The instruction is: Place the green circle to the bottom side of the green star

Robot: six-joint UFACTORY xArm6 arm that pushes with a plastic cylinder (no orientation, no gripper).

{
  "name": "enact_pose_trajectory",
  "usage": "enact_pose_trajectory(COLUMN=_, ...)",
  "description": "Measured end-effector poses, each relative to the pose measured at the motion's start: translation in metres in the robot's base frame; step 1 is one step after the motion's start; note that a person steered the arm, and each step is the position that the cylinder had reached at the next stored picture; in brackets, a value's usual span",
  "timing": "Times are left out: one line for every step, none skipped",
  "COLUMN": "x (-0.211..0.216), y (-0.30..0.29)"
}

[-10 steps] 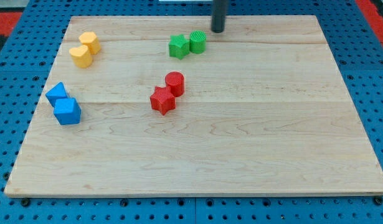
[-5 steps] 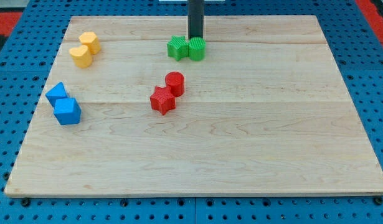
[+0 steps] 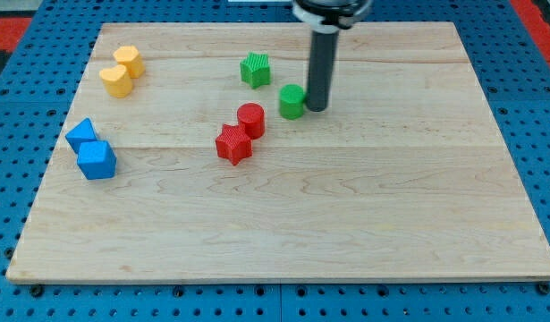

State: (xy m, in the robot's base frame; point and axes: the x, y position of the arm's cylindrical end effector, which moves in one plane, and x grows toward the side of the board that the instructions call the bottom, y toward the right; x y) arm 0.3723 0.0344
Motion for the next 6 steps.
enact_pose_trajectory(x=-0.003, y=-0.026)
enact_pose_trajectory(x=-0.007, y=-0.023)
enact_pose_trajectory(x=-0.013, y=-0.033)
enact_pose_trajectory(x=-0.022, y=-0.033)
enact_pose_trajectory(x=-0.039, y=-0.015)
enact_pose_trajectory(x=-0.063, y=-0.011)
